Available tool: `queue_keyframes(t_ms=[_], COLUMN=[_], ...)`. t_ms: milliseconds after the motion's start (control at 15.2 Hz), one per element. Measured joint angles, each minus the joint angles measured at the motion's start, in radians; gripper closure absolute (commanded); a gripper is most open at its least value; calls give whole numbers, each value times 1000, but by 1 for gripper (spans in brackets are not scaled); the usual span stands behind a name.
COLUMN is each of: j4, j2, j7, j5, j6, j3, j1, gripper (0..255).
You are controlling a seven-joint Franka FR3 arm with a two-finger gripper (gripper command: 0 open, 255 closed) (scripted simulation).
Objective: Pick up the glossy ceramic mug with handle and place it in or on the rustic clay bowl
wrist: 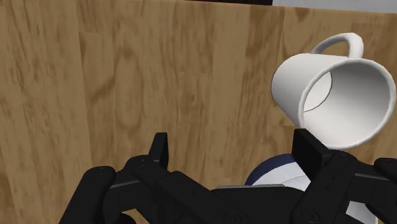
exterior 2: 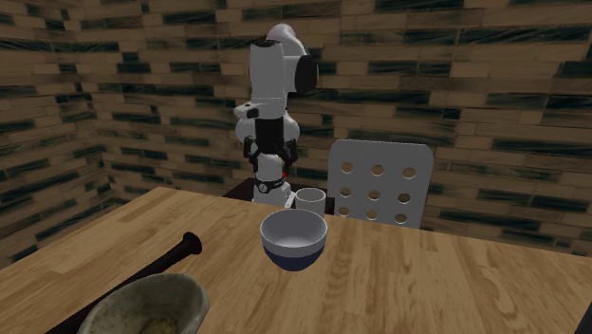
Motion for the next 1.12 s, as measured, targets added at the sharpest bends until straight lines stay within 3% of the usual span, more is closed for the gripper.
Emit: queue_keyframes(t_ms=[462,858,1122], j4=[-50,-90,-101], j2=[112,182,197], j7=[55,59,60], j5=[122,148,153], j6=[185,298,325], j3=[101,134,142], j1=[86,95,96], gripper=[0,0,0])
